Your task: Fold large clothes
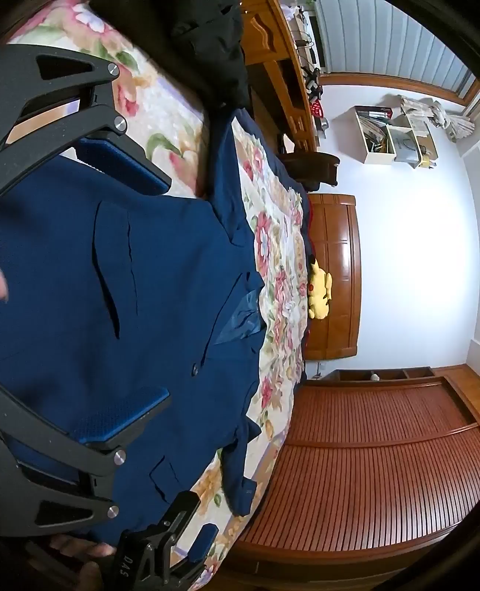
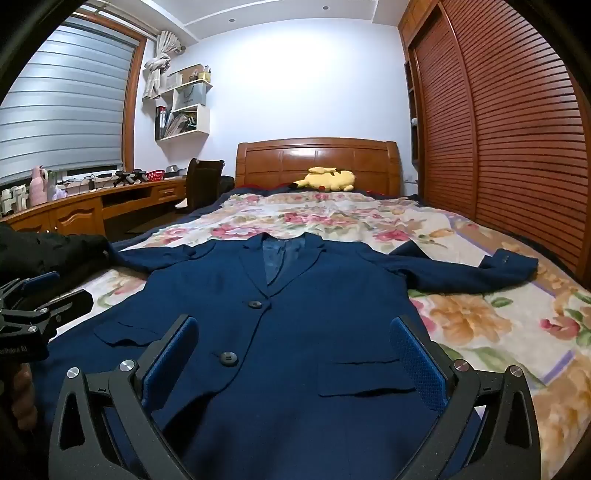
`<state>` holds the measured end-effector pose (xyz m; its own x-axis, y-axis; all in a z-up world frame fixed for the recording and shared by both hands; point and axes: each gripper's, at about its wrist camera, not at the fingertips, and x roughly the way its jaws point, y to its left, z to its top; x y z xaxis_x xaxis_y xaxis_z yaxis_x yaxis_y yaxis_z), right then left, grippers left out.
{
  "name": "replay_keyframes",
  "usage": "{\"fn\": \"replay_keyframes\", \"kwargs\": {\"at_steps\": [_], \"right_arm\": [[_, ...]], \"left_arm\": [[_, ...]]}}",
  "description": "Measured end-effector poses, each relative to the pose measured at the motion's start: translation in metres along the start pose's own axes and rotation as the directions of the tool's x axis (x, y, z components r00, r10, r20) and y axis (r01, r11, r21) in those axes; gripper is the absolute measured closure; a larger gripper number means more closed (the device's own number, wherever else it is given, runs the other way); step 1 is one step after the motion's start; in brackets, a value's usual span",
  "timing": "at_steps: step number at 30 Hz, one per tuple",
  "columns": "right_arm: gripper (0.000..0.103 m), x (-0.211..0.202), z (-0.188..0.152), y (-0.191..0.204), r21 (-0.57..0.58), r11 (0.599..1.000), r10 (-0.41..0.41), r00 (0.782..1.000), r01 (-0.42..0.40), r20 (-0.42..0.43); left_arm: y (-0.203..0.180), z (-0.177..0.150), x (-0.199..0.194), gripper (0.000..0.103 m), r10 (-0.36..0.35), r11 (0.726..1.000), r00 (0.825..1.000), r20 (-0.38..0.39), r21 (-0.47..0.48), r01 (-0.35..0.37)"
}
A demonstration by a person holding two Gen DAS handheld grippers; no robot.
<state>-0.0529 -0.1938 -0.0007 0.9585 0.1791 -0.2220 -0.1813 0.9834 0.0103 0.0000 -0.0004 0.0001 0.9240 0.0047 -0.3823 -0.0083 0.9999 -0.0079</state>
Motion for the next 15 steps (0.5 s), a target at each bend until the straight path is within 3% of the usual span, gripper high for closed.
{"fn": "replay_keyframes", "kwargs": {"at_steps": [15], "right_arm": [[0.0,-0.0004,-0.0001,-0.0006,0.006,1.0,0.005,1.0,-0.005,0.004]], "left_arm": [[-0.001,0.0002,0.0011,0.0,0.005,1.0,1.0,0.005,-0.004,-0.005]]}}
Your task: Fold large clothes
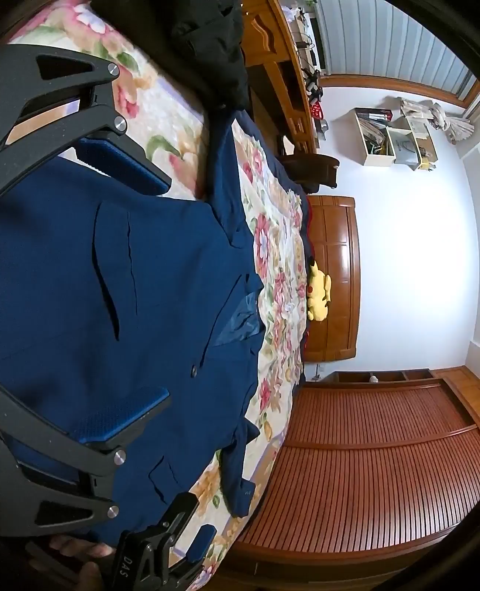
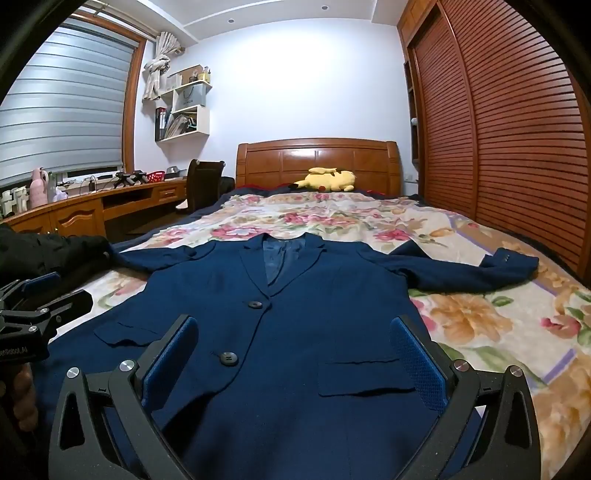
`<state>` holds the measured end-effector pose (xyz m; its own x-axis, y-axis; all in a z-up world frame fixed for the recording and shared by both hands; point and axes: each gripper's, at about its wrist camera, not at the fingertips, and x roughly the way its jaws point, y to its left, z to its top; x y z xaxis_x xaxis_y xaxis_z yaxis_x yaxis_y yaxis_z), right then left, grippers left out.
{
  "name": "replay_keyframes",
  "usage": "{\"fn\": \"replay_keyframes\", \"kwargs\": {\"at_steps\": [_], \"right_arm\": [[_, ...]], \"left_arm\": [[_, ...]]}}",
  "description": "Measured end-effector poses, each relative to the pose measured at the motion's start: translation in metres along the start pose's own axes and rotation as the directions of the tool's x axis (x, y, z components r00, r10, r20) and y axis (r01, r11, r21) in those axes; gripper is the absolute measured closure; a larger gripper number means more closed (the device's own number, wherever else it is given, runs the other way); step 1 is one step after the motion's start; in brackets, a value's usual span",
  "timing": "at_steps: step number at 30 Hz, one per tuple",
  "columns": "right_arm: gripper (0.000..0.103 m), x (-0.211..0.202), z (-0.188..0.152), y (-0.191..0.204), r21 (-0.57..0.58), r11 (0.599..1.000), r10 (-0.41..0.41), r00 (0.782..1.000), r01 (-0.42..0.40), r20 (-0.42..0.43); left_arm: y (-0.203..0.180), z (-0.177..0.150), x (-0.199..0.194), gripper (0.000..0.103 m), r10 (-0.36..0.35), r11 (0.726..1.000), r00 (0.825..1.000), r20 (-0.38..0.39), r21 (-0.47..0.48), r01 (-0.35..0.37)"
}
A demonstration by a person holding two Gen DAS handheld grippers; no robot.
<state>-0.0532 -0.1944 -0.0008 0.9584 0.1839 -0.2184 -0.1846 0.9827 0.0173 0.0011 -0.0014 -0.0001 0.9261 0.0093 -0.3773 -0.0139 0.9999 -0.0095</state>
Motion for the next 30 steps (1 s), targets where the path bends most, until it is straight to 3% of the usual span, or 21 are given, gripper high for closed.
{"fn": "replay_keyframes", "kwargs": {"at_steps": [30], "right_arm": [[0.0,0.0024,0.0014,0.0003,0.006,1.0,0.002,1.0,-0.002,-0.002]], "left_arm": [[0.0028,0.0006,-0.0016,0.0,0.009,1.0,1.0,0.01,0.003,-0.009]]}}
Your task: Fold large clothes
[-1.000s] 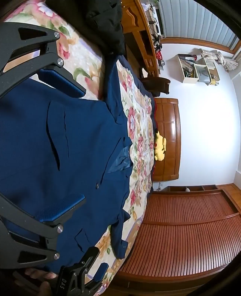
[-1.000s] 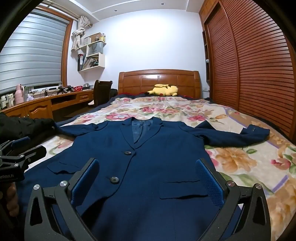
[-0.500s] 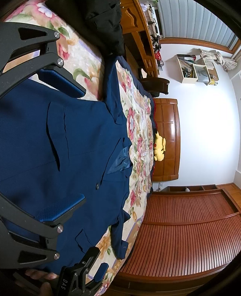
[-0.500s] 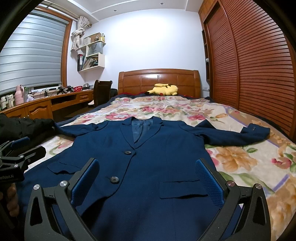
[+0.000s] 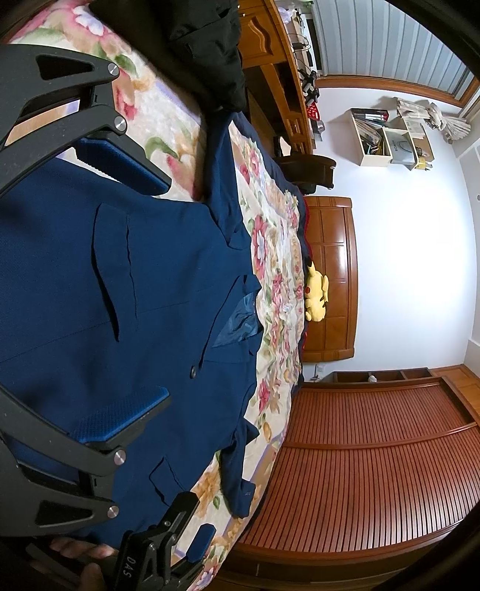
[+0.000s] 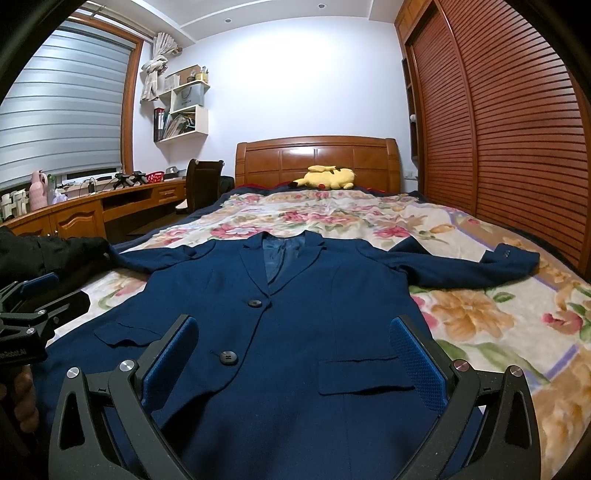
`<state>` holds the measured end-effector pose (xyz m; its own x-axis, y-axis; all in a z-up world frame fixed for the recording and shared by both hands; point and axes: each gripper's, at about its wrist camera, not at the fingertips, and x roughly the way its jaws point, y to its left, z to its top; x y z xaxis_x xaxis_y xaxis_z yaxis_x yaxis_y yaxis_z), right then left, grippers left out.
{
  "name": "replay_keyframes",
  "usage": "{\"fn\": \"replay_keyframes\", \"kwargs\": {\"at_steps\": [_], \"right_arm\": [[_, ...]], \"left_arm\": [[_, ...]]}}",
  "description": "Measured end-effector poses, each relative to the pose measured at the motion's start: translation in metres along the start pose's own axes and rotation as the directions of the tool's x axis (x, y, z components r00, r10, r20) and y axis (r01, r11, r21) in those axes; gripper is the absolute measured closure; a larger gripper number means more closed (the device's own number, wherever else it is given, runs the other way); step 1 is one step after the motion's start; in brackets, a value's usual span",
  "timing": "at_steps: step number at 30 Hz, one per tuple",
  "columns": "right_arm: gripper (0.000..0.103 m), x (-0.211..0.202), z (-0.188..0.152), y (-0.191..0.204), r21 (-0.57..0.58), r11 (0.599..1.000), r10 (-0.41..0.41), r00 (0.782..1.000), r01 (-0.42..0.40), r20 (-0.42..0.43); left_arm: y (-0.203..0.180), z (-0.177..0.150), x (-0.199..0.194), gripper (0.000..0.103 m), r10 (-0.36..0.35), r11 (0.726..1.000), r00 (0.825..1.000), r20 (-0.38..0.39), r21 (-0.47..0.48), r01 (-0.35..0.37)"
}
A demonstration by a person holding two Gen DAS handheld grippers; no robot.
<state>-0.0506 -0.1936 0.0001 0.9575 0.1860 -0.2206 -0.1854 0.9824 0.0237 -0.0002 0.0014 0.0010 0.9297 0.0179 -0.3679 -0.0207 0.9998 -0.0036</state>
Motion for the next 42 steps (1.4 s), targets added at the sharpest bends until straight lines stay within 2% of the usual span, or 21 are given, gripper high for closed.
{"fn": "replay_keyframes", "kwargs": {"at_steps": [42], "right_arm": [[0.0,0.0004,-0.0051,-0.0007,0.01,1.0,0.006,1.0,-0.006,-0.009]], "left_arm": [[0.0011,0.0,-0.0011,0.0,-0.001,1.0,1.0,0.002,0.001,0.001]]}}
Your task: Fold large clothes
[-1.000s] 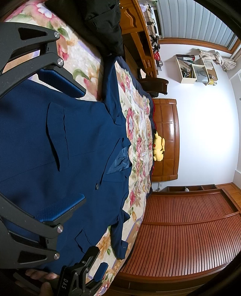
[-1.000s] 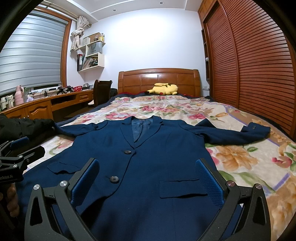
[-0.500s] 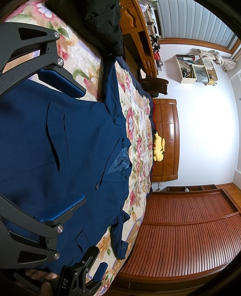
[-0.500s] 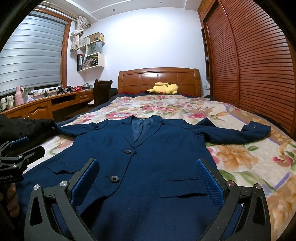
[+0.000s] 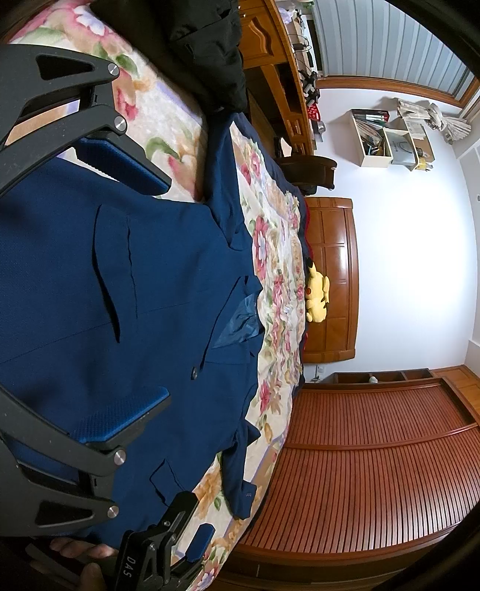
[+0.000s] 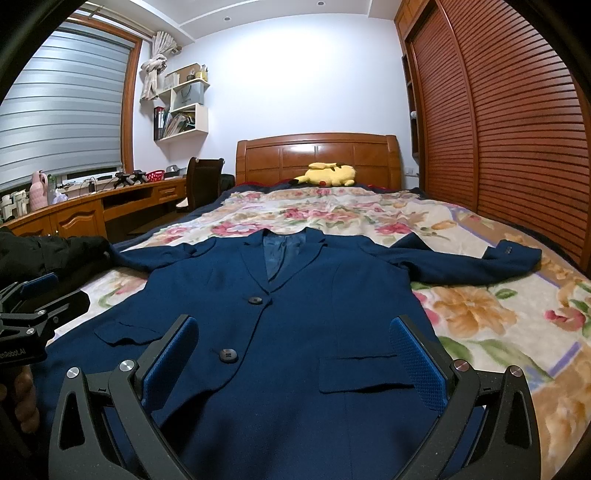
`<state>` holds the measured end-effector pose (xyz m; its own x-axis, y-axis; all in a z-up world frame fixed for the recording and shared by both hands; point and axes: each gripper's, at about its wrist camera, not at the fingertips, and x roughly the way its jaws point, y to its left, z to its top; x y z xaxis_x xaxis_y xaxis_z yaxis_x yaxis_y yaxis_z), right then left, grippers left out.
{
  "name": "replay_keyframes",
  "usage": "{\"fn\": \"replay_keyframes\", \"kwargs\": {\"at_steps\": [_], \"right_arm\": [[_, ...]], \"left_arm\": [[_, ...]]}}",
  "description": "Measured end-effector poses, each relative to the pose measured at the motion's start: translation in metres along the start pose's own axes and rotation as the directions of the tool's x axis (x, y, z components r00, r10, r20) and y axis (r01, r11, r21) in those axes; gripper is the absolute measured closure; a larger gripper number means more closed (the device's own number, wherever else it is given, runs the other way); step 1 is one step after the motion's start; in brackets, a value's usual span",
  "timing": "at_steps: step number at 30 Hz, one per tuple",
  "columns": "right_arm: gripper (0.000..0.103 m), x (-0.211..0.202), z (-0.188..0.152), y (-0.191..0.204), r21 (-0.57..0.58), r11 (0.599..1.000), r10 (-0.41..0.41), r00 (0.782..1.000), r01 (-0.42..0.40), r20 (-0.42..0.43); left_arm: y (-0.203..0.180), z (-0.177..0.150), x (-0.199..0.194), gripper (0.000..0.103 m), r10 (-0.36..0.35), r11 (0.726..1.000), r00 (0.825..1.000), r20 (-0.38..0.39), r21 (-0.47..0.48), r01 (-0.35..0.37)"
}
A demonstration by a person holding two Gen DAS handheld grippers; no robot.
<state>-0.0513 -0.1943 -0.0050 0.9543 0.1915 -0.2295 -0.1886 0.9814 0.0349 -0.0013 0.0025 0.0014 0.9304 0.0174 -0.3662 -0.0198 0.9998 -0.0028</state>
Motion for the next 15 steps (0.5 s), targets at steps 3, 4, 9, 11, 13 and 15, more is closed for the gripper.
{"fn": "replay_keyframes", "kwargs": {"at_steps": [3,4,9,11,13,15], "right_arm": [[0.0,0.001,0.001,0.0,0.0,1.0,0.001,1.0,-0.001,-0.001],[0.0,0.001,0.001,0.0,0.001,1.0,0.0,1.0,0.0,-0.001],[0.0,0.0,0.002,0.001,-0.002,1.0,0.005,1.0,-0.005,-0.005],[0.0,0.002,0.005,0.001,0.014,1.0,0.017,1.0,-0.016,-0.015],[0.0,0.002,0.011,0.0,0.014,0.999,0.032,0.999,-0.031,-0.01],[0.0,0.001,0.016,0.003,0.0,0.999,0.032,0.999,-0.032,0.003]], "left_arm": [[0.0,0.0,0.0,0.0,0.0,1.0,1.0,-0.001,-0.001,0.0],[0.0,0.0,0.0,0.0,0.0,1.0,1.0,-0.002,-0.001,0.0],[0.003,0.0,0.001,0.0,0.005,1.0,1.0,-0.023,-0.003,-0.005],[0.006,0.001,0.003,0.0,0.005,1.0,0.999,-0.042,-0.004,-0.005],[0.011,0.001,0.005,0.0,0.003,1.0,0.998,-0.061,-0.002,-0.003],[0.016,0.002,0.005,0.0,0.017,1.0,0.997,-0.075,0.007,-0.017]]}}
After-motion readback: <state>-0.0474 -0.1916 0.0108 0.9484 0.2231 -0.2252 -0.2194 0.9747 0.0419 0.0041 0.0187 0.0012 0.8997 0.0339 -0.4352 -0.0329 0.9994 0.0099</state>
